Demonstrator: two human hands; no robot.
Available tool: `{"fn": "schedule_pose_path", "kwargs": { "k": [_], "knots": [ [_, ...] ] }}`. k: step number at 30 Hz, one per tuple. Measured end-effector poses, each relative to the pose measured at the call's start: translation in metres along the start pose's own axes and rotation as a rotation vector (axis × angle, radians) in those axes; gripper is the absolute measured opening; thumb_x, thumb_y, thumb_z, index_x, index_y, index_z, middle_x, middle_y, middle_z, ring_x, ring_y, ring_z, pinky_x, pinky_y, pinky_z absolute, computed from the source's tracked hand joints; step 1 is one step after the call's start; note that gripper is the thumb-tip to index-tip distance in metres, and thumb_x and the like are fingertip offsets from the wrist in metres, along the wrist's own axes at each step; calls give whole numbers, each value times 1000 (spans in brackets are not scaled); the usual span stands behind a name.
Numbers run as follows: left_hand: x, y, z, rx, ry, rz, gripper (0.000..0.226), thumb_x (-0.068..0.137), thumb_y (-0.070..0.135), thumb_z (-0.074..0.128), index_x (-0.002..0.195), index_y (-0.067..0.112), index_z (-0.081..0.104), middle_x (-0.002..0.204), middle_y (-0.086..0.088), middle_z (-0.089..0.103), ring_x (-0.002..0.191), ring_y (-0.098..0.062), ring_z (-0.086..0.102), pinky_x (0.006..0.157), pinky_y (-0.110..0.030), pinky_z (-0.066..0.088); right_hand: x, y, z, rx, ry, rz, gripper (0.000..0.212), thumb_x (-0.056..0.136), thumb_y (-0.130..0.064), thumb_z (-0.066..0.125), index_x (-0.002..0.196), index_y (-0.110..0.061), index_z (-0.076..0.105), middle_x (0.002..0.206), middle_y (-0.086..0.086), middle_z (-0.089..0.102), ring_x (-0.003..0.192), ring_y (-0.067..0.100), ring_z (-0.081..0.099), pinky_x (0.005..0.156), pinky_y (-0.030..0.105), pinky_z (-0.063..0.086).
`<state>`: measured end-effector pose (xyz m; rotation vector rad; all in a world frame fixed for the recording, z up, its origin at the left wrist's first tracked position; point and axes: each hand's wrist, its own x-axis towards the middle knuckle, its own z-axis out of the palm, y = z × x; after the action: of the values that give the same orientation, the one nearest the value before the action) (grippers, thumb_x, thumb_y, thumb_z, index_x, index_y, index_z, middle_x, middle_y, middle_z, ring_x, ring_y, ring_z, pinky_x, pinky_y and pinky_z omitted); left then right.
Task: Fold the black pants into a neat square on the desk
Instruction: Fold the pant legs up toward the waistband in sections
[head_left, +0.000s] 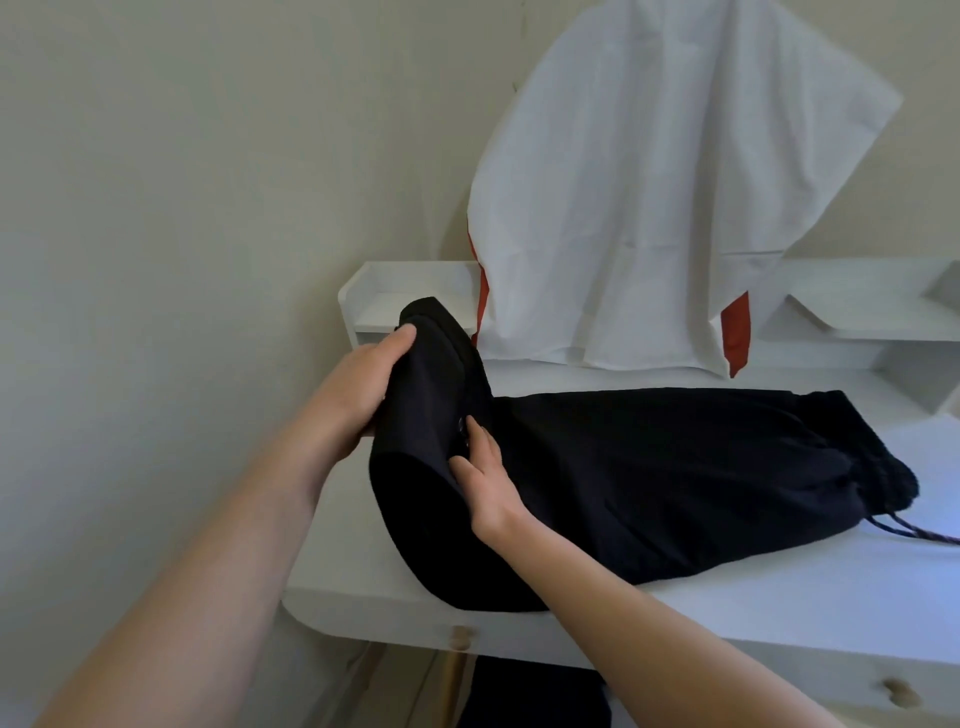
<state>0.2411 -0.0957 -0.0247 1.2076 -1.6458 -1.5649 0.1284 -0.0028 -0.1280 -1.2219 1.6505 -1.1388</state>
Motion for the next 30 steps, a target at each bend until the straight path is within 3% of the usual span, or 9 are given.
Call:
{"fn": "schedule_pose_path", "kwargs": {
  "k": [4, 6, 9, 11, 13, 16, 20, 27, 30],
  "knots": [
    [3, -3, 24, 151, 263, 177, 54, 73, 66, 40, 91, 23, 67, 94, 7, 69, 95, -17, 64, 82, -36, 48, 3, -1, -6, 263, -8, 19, 65, 96, -13, 43, 154, -23, 15, 159, 2, 23, 141, 17, 29, 117, 34, 25],
    [3, -6, 38, 290, 341, 253, 55, 76, 64, 35, 96, 21, 63, 97, 8, 64, 95, -17, 58, 76, -33, 42, 5, -2, -14, 419, -12, 38, 57, 99, -14, 43, 152, -22, 23, 145, 4, 44, 123, 13, 49, 99, 22, 41],
    [7, -12, 60, 300, 261, 328, 63, 86, 56, 36, 131, 14, 50, 134, -10, 49, 124, -24, 46, 105, -37, 35, 4, -6, -35, 692, 6, 152, 39, 101, -26, 42, 137, -14, 53, 112, 5, 67, 94, 13, 65, 77, 22, 50],
    [5, -16, 78, 292, 173, 401, 59, 97, 46, 35, 148, 16, 29, 152, -6, 30, 140, -16, 27, 115, -31, 18, 5, -2, -52, 801, 9, 192, 37, 99, -33, 44, 102, -15, 76, 94, 7, 74, 84, 16, 70, 74, 28, 51],
    [3, -21, 97, 315, 96, 422, 63, 100, 45, 31, 154, 20, 11, 161, -1, 12, 146, -11, 9, 119, -35, 7, 4, -2, -68, 868, 27, 183, 44, 97, -38, 44, 80, -17, 79, 81, 6, 73, 76, 16, 70, 72, 30, 52],
    [2, -29, 119, 462, 54, 357, 65, 98, 53, 24, 153, 28, -1, 162, 5, -5, 147, -10, -7, 119, -43, 0, 2, -1, -91, 912, 85, 137, 46, 97, -42, 46, 75, -22, 81, 81, 3, 75, 74, 12, 71, 65, 25, 54],
    [0, -33, 138, 608, 39, 324, 62, 98, 52, 20, 152, 32, -3, 162, 4, -7, 147, -14, -9, 117, -47, -4, -2, 5, -113, 927, 132, 151, 52, 96, -52, 42, 80, -22, 81, 88, 4, 77, 79, 14, 74, 59, 22, 56],
    [3, -40, 141, 760, -28, 336, 62, 99, 49, 17, 153, 26, -3, 162, 7, -5, 147, -14, -5, 118, -46, 1, -11, 7, -128, 840, 19, 221, 49, 84, -63, 57, 102, -23, 77, 111, 10, 72, 101, 23, 70, 69, 31, 59],
    [3, -47, 141, 865, -62, 368, 62, 99, 50, 16, 153, 25, -3, 161, 9, -6, 147, -11, -5, 118, -44, 2, -11, 6, -137, 736, 4, 280, 51, 82, -62, 62, 110, -21, 75, 110, 9, 73, 99, 24, 71, 77, 37, 57]
  ]
}}
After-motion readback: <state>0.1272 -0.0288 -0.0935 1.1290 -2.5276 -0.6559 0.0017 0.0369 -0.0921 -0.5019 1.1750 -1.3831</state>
